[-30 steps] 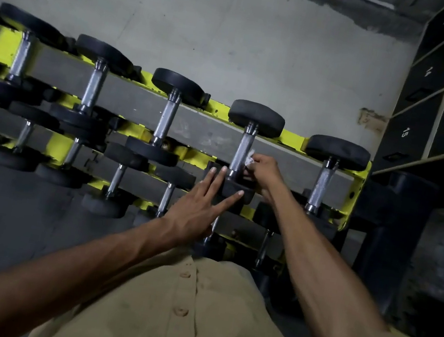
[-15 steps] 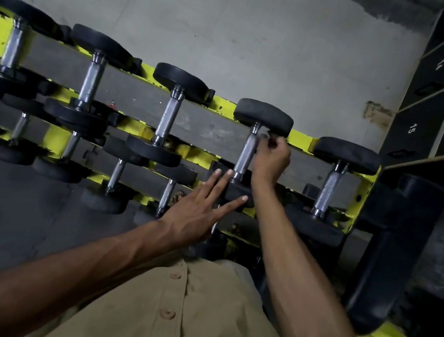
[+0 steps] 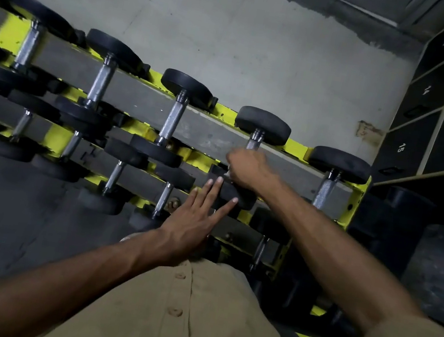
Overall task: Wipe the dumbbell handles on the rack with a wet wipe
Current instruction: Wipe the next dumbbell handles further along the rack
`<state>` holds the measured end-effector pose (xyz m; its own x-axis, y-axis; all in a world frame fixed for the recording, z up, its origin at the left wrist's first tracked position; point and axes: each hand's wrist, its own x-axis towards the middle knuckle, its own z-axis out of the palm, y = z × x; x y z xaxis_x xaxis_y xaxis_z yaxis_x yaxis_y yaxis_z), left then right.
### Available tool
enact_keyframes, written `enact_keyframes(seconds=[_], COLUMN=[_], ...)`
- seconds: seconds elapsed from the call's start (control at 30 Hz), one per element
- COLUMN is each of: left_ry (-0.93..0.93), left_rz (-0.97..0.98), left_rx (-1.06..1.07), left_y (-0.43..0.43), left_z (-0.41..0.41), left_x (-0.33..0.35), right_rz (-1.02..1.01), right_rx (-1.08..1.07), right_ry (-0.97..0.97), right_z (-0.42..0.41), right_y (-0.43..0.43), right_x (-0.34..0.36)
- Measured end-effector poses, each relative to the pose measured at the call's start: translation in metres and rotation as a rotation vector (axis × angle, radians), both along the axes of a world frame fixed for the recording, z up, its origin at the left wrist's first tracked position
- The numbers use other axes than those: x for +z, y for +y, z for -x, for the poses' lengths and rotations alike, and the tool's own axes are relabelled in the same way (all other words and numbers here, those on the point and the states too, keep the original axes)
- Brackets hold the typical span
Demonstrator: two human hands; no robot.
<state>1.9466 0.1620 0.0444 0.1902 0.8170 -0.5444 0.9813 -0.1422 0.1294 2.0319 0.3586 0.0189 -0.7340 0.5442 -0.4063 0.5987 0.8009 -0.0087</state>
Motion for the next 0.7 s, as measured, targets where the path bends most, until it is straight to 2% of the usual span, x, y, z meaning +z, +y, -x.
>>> enact_keyframes(seconds=[0.1,0.17,0.23,0.37,0.47,0.57,0.7], left_ry=[-0.001,-0.006,-0.006,0.011,0.023,0.035,0.033], left_rz=[-0.009,-0.005,-0.014,0.023,0.032,0.037,0.030], left_rx=[0.026,0.042,0.053,0.035,0.023,0.011,0.019], left_y=[-0.002,-0.002,-0.001,0.001,0.004,0.004,0.004], left_z=[-0.004,-0.005,-0.006,-0.009,-0.008,-0.007,-0.009], left_x=[-0.004,-0.006,-0.007,-0.005,-0.003,-0.003,-0.003], right_rz=[-0.010,-0.105,-0.099,0.241,0.348,0.357,0.254], right_rx=[0.100,0.012,-0.063,0.037,0.049,0.021,0.061], right_ry=[-0.166,-0.173,-0.159,-0.392,-0.465,-0.393,-0.027], right_z=[0.014,0.015,0.016,0.031,0.044,0.038,-0.008], right_y=[0.008,0.024,0.027,-0.003,-0.004,-0.002,-0.003], right_x=[0.017,0.025,0.029,0.031,0.042,0.041,0.022])
